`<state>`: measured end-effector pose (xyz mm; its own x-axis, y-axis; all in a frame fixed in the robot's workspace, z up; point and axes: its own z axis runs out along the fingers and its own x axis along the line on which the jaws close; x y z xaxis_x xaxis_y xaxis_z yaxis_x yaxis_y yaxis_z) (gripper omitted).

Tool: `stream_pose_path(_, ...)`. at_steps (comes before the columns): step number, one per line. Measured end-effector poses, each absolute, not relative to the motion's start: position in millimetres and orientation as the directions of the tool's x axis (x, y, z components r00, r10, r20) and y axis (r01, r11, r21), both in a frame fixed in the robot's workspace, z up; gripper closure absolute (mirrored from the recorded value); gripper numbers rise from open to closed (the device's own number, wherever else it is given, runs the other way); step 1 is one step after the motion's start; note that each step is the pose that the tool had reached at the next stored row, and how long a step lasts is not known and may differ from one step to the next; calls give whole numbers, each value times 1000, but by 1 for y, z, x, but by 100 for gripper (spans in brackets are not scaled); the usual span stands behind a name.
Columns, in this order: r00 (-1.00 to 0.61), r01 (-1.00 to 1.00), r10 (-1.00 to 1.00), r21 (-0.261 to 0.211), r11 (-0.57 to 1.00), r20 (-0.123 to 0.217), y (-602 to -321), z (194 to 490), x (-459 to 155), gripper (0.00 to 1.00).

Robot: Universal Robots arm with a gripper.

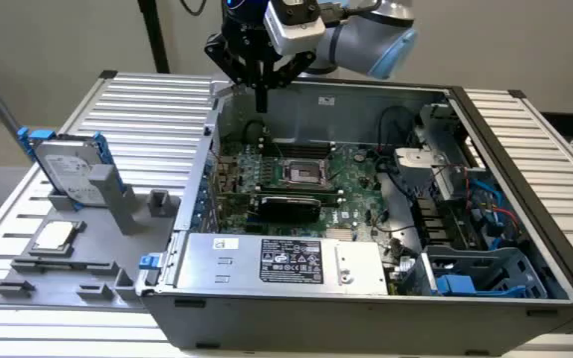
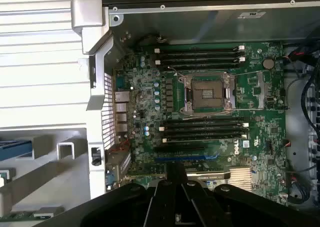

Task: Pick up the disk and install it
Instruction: 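Reach for the disk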

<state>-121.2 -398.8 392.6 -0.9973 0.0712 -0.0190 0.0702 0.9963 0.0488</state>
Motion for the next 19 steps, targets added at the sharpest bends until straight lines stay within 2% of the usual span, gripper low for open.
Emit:
stream_pose_path(12,-997,70,71,49,996,-19,-399,393,-121,89)
stream_pose_path(19,-997,68,69,49,996,-19,-399,393,-149,89)
